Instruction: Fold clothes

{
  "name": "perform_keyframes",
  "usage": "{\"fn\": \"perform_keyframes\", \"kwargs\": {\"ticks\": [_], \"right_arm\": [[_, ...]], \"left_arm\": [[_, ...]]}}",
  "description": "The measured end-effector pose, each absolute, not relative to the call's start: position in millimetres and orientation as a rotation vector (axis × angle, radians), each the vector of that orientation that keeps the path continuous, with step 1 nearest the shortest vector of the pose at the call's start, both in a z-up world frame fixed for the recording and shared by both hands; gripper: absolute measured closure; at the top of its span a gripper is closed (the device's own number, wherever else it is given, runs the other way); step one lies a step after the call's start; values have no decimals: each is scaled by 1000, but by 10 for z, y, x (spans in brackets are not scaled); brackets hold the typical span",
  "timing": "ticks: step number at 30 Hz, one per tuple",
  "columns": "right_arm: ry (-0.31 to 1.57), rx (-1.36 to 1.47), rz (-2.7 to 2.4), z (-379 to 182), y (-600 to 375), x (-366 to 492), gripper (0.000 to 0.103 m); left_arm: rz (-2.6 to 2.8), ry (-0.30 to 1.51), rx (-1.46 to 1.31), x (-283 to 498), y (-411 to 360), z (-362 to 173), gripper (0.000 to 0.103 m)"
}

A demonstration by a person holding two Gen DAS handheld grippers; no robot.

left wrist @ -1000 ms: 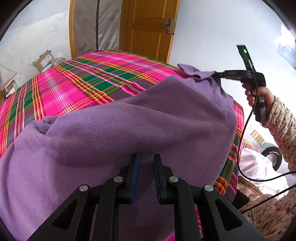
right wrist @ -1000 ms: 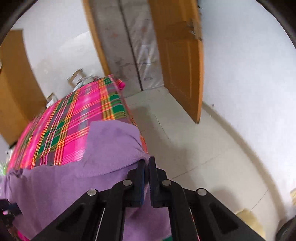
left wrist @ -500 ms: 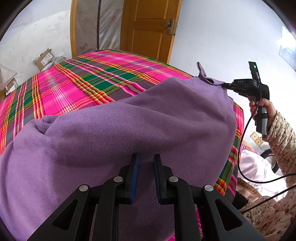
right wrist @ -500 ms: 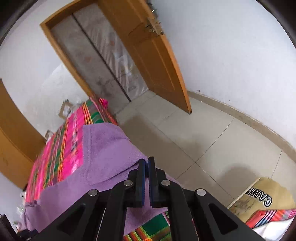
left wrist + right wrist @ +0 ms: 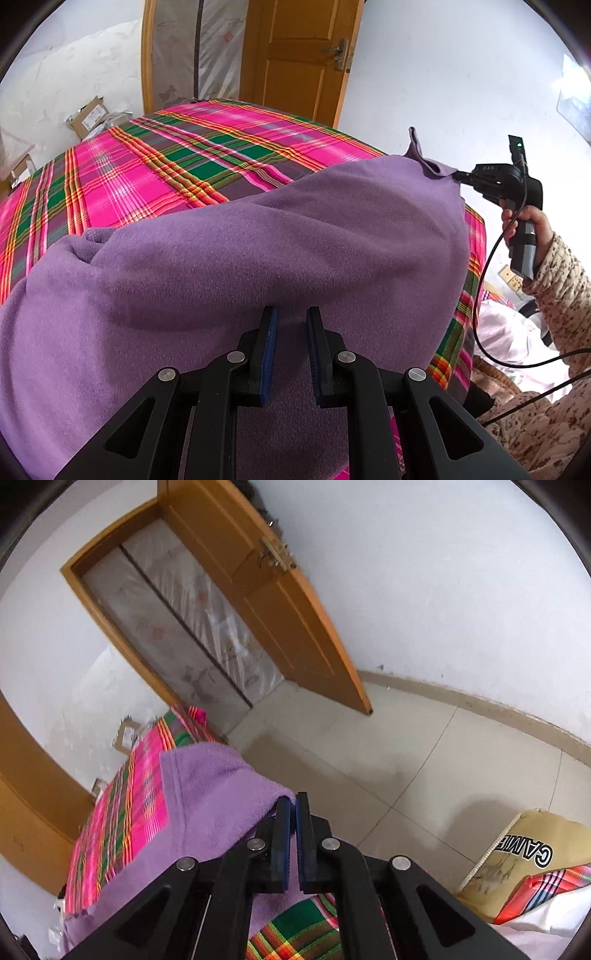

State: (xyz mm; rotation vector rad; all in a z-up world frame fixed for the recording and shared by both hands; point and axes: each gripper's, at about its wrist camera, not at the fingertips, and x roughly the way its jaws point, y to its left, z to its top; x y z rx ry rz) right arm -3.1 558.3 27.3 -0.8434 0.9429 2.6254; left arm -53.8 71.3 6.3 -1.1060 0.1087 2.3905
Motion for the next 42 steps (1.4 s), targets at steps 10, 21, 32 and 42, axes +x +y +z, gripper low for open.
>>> {"fn": "perform_keyframes", "kwargs": {"ticks": [10, 21, 32, 42], "right_arm": [[1076, -966, 2500, -71, 5747, -88, 99], [989, -1033, 2474, -87, 5735, -94, 98], [780, -932, 2670, 344, 5199, -7, 98], [564, -1039, 2680, 362, 4681, -61, 95]], "left_arm": [[2391, 104, -1103, -530, 704, 67, 87], [2394, 98, -1099, -503, 703, 69, 87], [2393, 65, -1085, -432, 636, 85, 87], [2483, -13, -1079, -260, 250, 111, 87]]}}
